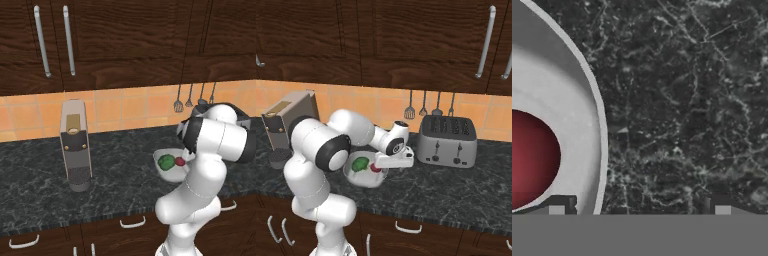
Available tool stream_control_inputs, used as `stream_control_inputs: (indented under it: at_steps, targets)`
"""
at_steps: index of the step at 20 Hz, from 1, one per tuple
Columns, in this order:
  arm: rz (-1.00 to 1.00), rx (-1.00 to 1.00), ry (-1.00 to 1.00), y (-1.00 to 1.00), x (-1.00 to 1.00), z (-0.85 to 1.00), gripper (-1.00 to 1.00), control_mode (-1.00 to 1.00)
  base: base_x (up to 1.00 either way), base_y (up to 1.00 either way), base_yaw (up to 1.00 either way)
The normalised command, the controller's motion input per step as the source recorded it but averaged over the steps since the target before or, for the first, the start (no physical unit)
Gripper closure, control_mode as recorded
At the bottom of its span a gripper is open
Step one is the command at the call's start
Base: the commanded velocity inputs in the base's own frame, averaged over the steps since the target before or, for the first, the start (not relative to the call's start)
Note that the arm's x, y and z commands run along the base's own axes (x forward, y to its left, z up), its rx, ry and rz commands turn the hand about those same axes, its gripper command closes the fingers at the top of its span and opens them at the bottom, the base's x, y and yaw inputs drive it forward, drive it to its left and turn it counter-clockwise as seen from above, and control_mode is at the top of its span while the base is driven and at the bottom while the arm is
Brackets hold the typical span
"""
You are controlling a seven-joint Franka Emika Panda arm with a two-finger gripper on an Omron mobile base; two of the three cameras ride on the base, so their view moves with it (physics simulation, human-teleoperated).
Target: Take the meat container that has the chicken drumstick and place it on the second highest rack of the freezer. Then take the vegetable container that has the tomato and broccoli and place it on the highest rack of the freezer.
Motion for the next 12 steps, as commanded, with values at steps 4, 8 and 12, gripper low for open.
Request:
stream_control_inputs:
  at_steps: [4, 8, 12]
  targets:
    - [0.01, 0.00, 0.00, 0.21, -0.04, -0.04, -1.00, -1.00, 0.00, 0.00, 0.00]
    - [0.00, 0.00, 0.00, 0.31, -0.11, -0.03, -1.00, -1.00, 0.00, 0.00, 0.00]
    - [0.00, 0.00, 0.00, 0.28, -0.13, -0.18, -1.00, -1.00, 0.00, 0.00, 0.00]
